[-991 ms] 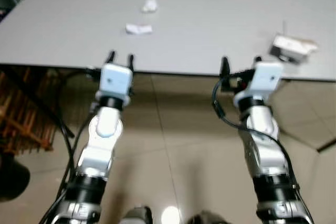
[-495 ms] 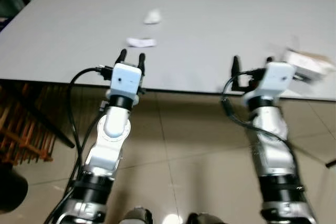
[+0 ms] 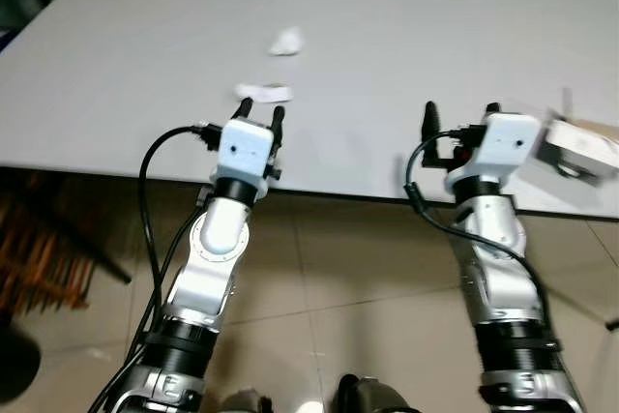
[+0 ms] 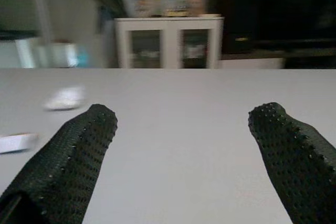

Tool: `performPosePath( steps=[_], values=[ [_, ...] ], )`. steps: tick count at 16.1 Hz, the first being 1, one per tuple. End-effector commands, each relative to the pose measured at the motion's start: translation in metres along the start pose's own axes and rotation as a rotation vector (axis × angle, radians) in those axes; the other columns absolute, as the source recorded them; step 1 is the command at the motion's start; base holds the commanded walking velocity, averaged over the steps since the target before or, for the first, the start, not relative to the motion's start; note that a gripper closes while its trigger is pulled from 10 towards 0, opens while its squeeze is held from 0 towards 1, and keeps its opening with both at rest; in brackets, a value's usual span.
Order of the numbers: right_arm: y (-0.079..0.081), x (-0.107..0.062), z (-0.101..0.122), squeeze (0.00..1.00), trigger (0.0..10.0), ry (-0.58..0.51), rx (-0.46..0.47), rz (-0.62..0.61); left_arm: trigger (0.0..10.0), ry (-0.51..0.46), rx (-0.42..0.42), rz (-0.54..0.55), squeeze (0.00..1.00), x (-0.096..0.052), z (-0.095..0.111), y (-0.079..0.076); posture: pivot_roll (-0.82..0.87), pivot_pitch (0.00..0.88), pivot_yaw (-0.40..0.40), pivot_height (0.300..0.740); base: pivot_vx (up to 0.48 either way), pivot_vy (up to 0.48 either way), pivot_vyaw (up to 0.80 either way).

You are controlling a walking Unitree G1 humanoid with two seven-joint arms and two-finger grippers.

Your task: Picking trash to rubbish bin

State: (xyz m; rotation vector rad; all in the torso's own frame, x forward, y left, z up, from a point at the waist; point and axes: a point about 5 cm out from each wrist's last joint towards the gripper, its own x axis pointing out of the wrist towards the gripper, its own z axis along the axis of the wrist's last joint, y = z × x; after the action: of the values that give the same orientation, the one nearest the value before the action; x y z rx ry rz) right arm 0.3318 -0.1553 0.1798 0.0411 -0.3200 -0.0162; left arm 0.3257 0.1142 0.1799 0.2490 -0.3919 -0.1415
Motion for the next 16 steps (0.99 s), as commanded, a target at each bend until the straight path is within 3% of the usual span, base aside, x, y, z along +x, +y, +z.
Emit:
performPosePath(
  steps=[1,9,12,16],
  values=[
    [-0.0005,-0.0002,0.0019,0.0,10.0,-0.007,-0.003,-0.001,10.0,0.013,0.004,-0.007,0.0,-0.0018,-0.0019,0.0004,-0.02,0.157,0.017,0.74,0.0,0.0,0.0],
    [-0.0004,-0.0001,0.0018,0.0,10.0,0.0,0.008,0.003,10.0,0.009,0.019,0.003,0.0,-0.0019,-0.0012,0.0031,-0.02,0.165,0.011,0.74,0.0,0.0,0.0],
    [-0.0003,0.0004,0.0018,0.0,10.0,0.003,0.006,0.005,10.0,0.009,0.022,0.003,0.0,-0.0018,-0.0013,0.0032,-0.02,0.168,0.01,0.74,0.0,0.0,-0.8],
    [0.0004,-0.0004,0.0011,0.0,10.0,0.002,0.005,0.007,10.0,0.011,0.027,0.005,0.0,-0.0024,-0.0019,0.0041,-0.02,0.171,0.01,0.74,0.0,-0.061,-0.1]
  ],
)
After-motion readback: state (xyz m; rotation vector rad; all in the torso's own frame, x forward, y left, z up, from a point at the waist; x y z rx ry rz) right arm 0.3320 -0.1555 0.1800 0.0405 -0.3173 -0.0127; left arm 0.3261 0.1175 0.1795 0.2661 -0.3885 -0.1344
